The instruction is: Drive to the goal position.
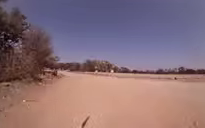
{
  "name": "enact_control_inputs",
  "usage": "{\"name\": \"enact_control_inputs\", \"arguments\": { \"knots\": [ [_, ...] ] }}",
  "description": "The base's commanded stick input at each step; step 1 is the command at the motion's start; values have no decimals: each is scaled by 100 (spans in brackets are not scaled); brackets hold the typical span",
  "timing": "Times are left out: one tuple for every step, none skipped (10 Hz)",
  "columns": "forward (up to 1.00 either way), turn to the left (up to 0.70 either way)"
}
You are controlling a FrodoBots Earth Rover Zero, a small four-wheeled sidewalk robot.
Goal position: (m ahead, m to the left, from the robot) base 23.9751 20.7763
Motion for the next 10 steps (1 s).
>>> {"name": "enact_control_inputs", "arguments": {
  "knots": [
    [100,0],
    [100,0],
    [100,0],
    [100,0],
    [100,0],
    [100,0],
    [100,0],
    [100,0],
    [100,0],
    [100,0]
  ]
}}
